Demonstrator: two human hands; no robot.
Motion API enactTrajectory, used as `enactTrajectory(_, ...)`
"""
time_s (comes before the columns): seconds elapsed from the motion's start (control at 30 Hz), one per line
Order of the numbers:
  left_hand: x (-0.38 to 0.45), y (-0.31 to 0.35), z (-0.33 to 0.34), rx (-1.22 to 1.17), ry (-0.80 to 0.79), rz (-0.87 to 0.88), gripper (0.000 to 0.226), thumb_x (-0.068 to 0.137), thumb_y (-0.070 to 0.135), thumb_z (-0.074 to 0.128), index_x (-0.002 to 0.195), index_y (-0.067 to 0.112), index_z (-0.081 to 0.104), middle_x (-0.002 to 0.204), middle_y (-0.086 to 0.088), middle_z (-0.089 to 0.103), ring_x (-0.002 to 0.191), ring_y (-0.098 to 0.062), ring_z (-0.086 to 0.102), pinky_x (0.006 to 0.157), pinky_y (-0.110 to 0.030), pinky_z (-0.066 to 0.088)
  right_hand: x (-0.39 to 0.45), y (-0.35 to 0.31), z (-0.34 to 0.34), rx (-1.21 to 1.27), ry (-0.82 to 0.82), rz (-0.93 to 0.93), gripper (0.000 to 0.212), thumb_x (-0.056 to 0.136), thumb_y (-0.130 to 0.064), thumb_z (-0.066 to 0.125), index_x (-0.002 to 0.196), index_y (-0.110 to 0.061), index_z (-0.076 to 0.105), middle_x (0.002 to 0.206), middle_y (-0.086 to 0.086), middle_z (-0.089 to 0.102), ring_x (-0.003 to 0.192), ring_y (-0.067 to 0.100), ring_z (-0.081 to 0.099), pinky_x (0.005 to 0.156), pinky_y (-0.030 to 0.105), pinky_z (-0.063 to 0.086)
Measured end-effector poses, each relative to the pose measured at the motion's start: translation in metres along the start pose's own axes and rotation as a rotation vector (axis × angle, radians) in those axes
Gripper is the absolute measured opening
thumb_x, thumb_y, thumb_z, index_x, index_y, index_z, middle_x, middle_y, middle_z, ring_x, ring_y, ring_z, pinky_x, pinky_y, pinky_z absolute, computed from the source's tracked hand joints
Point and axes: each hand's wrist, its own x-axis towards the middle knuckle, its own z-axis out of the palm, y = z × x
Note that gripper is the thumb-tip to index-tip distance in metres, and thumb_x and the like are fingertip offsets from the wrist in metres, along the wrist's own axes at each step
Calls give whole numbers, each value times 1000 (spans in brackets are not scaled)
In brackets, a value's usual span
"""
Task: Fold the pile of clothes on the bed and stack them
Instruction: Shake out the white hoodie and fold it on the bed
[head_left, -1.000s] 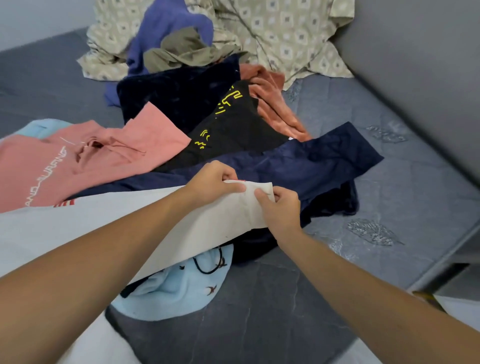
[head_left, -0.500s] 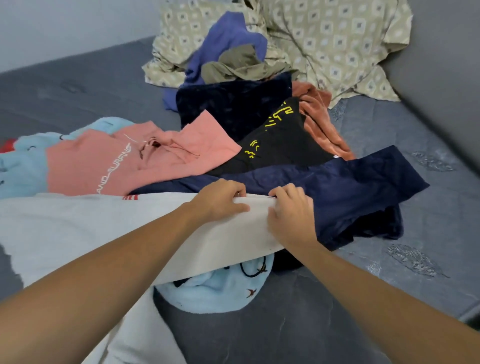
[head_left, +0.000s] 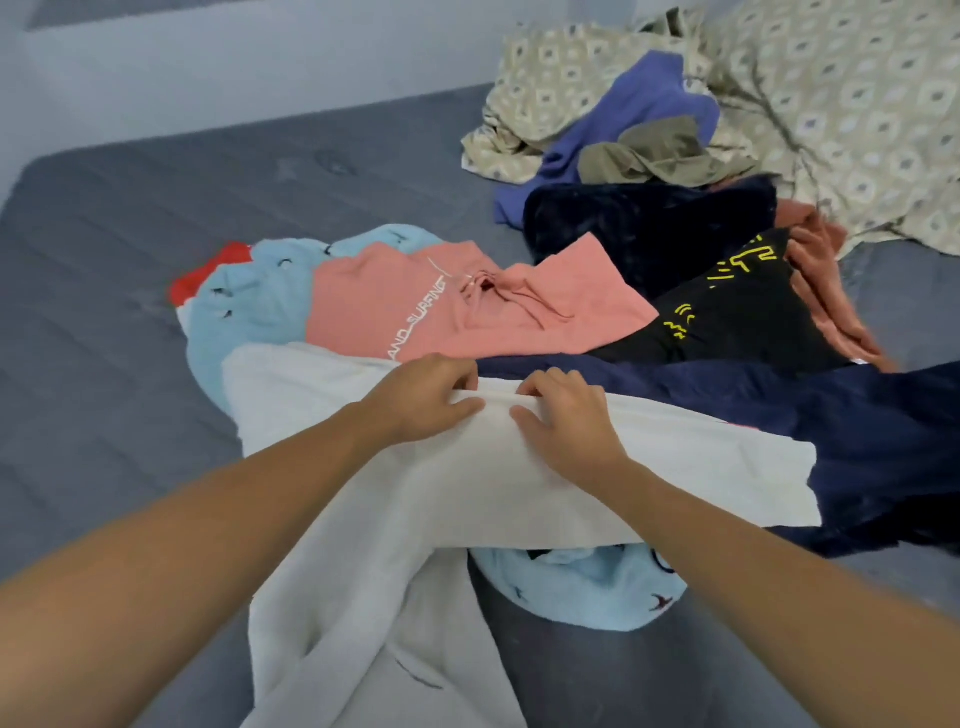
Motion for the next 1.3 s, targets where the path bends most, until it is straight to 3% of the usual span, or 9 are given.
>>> enactTrajectory(0.27,-37,-105,-11,178,-96,-131,17,104,35,53,108,23,64,110,7,66,112,-26,53,96,-42,42,31,-51,31,-182,-20,-96,19,103,-33,58,94,-16,59,90,-2,54,89,27,53,72,40,24)
enactTrajectory(0.4,-33,-123,-9,95,88,-172,29,107,32,53,78,29,47,72,16,46,101,-31,53,87,-43,38,38,-47,33,-86,74,-55,15,103,-17,56,90,-11,57,88,4,58,77,30,50,69,38,21)
enactTrajectory(0.53,-8,-120,-5,115,260,-158,17,102,35,60,93,21,63,78,14,50,102,-30,52,83,-41,34,47,-38,36,-75,147,1,17,102,-13,59,87,-11,51,86,7,58,66,30,41,68,39,26)
enactTrajectory(0.7,-17,-122,31,143,308,-265,51,89,31,73,136,23,57,131,-6,48,125,-30,45,97,-43,39,49,-31,49,-352,122,-8,14,90,-15,66,97,-12,53,96,8,54,87,33,50,73,44,33)
enactTrajectory(0.83,-62,-123,61,41,403,-390,73,90,27,71,156,20,41,158,-13,34,144,-34,34,112,-48,38,48,-49,49,-437,172,-238,48,66,0,58,112,-14,58,116,7,52,102,31,48,85,42,33)
enactTrajectory(0.93,-100,-117,85,-5,412,-414,75,94,22,69,161,15,36,166,-16,29,149,-37,31,117,-51,35,29,-78,65,-285,100,-382,54,75,-4,47,126,-12,62,134,10,57,120,34,53,106,43,37)
enactTrajectory(1.03,-130,-107,106,-14,414,-376,70,98,21,66,160,13,37,168,-15,27,153,-36,28,123,-51,31,3,-96,93,-268,-131,-432,54,90,-11,51,144,-10,57,157,14,47,146,34,42,124,49,26)
enactTrajectory(1.13,-155,-105,123,-1,424,-374,70,98,24,67,160,13,37,168,-14,27,153,-33,28,124,-48,30,-7,-92,112,-410,-299,-402,56,102,-25,44,158,-15,40,170,11,26,158,29,22,129,45,9)
enactTrajectory(1.3,-214,-115,153,15,396,-403,79,94,29,68,163,17,32,170,-10,22,155,-32,26,123,-49,33,-29,-99,128,-436,-270,-358,60,103,-23,42,161,-14,33,172,13,19,159,31,16,129,47,8)
